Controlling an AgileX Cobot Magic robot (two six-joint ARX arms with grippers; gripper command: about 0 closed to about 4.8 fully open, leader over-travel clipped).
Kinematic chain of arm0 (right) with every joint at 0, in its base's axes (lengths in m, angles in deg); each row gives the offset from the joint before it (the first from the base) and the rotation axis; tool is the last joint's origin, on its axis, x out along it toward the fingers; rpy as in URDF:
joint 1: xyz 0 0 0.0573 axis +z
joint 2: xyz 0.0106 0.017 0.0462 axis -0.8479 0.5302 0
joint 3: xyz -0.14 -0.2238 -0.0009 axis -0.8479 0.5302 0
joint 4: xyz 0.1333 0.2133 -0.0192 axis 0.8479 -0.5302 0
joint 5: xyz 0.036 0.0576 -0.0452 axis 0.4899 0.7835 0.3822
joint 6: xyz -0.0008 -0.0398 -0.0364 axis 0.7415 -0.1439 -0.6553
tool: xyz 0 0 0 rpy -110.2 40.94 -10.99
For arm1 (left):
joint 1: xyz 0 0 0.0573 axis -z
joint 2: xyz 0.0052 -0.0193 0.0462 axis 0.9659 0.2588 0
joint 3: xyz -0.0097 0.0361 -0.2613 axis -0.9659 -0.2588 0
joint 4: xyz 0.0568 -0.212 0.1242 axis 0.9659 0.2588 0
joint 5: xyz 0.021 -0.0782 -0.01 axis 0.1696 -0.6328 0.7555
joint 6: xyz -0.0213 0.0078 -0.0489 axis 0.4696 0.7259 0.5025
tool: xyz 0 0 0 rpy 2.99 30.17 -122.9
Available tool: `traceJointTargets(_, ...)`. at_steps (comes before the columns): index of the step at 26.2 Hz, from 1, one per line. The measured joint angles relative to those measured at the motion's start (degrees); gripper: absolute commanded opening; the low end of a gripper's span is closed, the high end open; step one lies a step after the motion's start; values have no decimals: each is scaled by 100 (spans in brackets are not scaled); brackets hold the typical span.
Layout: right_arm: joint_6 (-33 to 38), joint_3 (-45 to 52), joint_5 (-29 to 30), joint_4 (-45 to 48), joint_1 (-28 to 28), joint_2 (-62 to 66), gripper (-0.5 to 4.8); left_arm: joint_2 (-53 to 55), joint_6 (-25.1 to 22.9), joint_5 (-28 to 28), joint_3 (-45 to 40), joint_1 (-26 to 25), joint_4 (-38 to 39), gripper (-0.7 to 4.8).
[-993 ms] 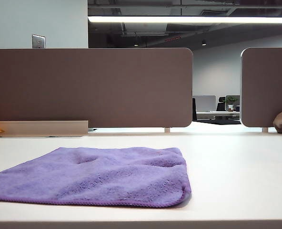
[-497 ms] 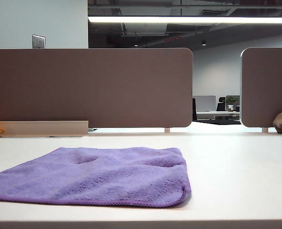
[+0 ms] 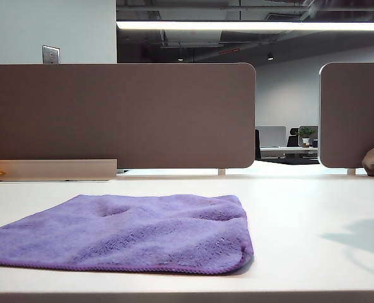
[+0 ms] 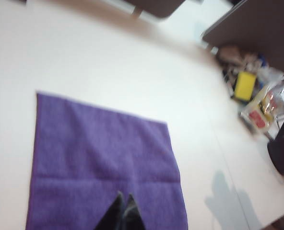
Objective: Fold the bottom of the cloth upward, then fold it vertically to form a square shape.
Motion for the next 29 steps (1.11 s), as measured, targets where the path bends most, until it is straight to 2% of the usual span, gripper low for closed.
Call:
traceJointTargets(1, -20, -33, -2, 15, 13, 188, 58, 131, -96, 28, 2, 31, 74, -2)
traceJointTargets(3, -225, -162, -7, 105, 114, 925, 58, 645, -518, 564, 0, 330, 330, -2)
traceJointTargets(5, -245, -190, -2, 238, 114, 1228, 58, 785, -737, 791, 0, 522, 363, 4)
traceJointTargets(9, -247, -284, -22, 258, 136, 1679, 60, 1001, -866, 1239, 4, 957, 293, 89)
traceJointTargets(13, -234, -310, 26, 192, 238, 2057, 113, 1274, -973, 1670, 4, 1248, 363, 89)
traceJointTargets(19, -219, -310, 66, -42, 560, 2514, 138, 1725, -1176, 2216, 4, 1469, 793, 91)
traceJointTargets(22, -219, -306, 96, -184, 627, 2736, 160, 2035, -1366, 2288, 2, 1534, 1198, 134)
traceJointTargets(25, -219, -310, 111, -450, 761, 3023, 160, 2253, -1659, 2284, 2, 1530, 1510, 137)
traceJointTargets(29, -219, -299, 116, -916, 881, 3195, 160, 2284, -1731, 2275, 2, 1526, 1816, 139)
